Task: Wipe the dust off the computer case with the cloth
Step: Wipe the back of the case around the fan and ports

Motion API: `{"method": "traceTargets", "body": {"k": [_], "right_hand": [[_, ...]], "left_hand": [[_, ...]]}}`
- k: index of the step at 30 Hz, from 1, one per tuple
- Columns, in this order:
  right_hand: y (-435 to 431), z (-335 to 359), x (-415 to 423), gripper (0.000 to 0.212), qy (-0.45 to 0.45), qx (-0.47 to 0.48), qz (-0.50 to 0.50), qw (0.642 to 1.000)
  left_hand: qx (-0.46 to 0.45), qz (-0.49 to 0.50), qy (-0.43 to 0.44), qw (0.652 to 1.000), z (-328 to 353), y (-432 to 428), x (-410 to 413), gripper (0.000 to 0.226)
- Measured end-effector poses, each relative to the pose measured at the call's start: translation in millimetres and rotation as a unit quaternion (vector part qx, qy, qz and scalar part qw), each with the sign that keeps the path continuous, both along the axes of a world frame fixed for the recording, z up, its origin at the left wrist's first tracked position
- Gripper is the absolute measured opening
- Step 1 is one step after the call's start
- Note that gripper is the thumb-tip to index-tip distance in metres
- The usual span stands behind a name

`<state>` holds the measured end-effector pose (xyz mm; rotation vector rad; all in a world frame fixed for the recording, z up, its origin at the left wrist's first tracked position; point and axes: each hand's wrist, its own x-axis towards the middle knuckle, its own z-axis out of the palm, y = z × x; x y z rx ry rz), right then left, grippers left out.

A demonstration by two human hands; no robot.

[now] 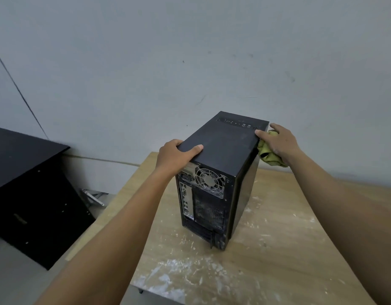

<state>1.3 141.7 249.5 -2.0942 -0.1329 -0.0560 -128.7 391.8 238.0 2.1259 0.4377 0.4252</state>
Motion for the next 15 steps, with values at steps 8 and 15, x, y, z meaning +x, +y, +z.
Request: {"method": "traceTargets", "body": {"k": [8,15], "right_hand": [[13,11,-77,0.037,-0.074,-0.056,-0.039,0.995],[32,4,-148,0.071,-0.091,-0.092,-0.017,0.991]], "left_hand": [[-0.044,-0.171,-0.019,0.984,-8,25,1,0.051],[-0.062,-0.255,-0.050,0.964,-27,45,-1,0.087]]}}
